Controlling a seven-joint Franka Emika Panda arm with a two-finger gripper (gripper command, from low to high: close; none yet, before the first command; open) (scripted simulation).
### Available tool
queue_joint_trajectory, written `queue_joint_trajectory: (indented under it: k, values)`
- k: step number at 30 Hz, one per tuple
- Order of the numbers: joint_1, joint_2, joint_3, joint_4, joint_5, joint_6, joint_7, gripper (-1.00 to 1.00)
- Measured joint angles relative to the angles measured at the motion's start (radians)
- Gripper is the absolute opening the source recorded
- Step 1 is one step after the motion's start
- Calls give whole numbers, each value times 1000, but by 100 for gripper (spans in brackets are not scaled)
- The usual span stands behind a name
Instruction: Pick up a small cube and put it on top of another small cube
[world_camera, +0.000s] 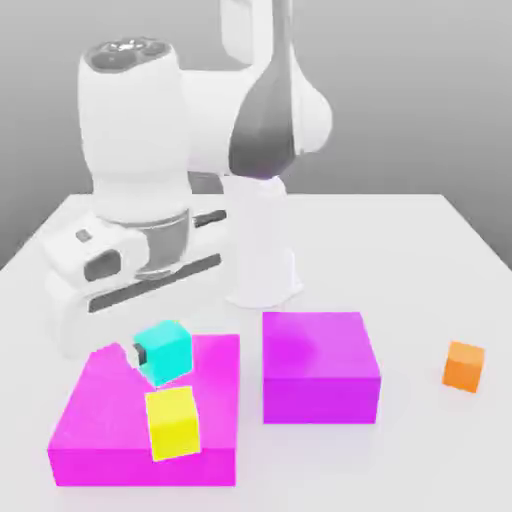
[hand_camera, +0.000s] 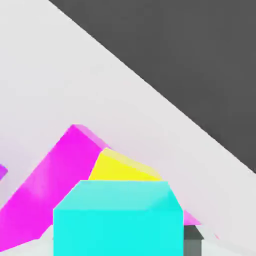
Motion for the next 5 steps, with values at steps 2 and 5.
queue_joint_trajectory:
  k: [2, 5]
  values:
    - [-3, 58, 3, -14, 15, 72, -15, 100]
    - [-3, 58, 3, -14, 15, 72, -15, 100]
